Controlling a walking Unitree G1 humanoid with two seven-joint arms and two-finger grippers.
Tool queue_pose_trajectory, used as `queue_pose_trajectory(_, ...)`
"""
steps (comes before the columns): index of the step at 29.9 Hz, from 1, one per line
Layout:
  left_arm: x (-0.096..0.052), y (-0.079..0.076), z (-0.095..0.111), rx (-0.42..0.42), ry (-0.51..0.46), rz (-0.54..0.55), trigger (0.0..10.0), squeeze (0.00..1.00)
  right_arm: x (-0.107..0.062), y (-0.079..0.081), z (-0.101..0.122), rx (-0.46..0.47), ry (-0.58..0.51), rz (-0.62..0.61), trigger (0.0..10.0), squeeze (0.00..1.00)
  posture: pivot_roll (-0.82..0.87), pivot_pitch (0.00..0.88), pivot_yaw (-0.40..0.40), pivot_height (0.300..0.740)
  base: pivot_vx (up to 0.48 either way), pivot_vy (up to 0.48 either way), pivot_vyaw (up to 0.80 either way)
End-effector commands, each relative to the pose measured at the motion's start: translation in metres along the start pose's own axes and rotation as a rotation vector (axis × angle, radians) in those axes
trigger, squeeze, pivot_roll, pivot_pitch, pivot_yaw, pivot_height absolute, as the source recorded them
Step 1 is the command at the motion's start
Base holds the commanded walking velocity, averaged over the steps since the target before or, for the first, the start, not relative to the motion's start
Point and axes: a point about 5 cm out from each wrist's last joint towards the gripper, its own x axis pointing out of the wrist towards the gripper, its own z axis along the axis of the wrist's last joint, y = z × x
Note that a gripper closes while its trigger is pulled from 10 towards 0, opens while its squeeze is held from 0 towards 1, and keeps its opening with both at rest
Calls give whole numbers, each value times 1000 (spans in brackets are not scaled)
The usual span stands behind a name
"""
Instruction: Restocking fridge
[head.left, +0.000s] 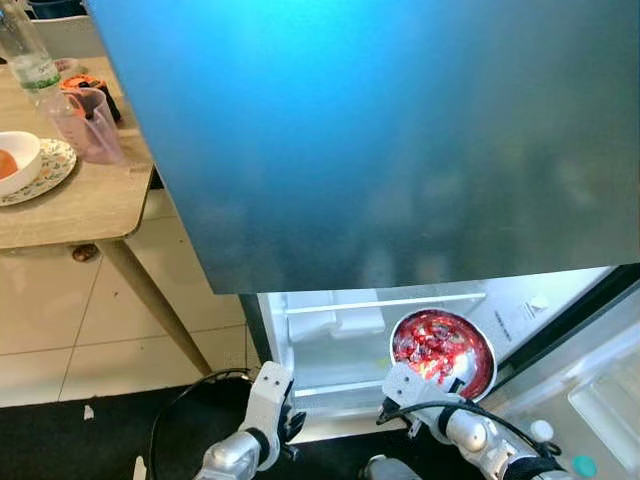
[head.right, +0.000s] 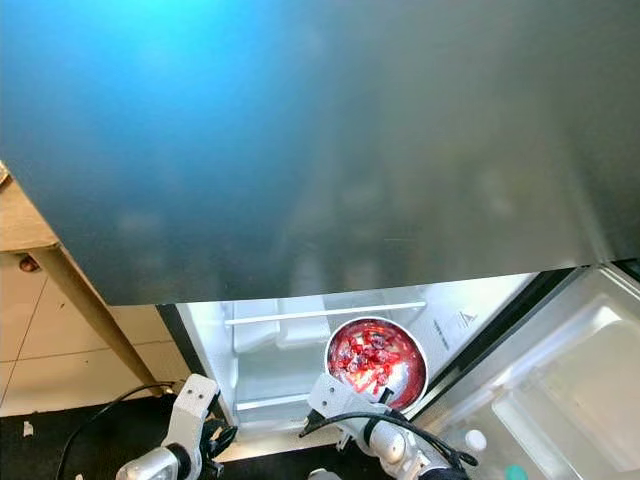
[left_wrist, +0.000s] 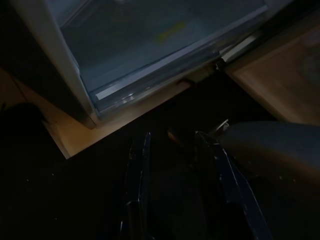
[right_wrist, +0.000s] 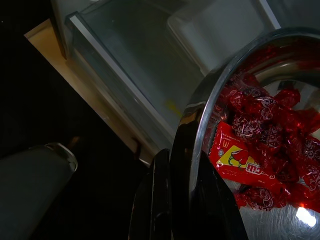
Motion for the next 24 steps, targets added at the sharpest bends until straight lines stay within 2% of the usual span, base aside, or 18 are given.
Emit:
queue_pose_trajectory(1, 1, -6, -5, 5, 13, -13, 10000, 0, 1, -3, 3, -34, -9, -6, 10000, 0, -27, 104, -2, 695, 0, 0, 0)
queue_pose_trajectory(8, 0, -7, -6, 38, 15, -8, 10000, 0, 2, -7, 6, -49, -15, -15, 10000, 0, -26, 104, -4, 665, 0, 0, 0)
queue_pose_trajectory(13, 1, -4, -1, 62, -4, -2, 10000, 0, 3, -10, 9, -44, -23, -24, 10000, 0, -21, 106, -1, 635, 0, 0, 0)
queue_pose_trajectory(24, 4, -6, 7, 93, -31, -7, 10000, 0, 4, -15, 11, -44, -29, -33, 10000, 0, -22, 110, -1, 600, 0, 0, 0)
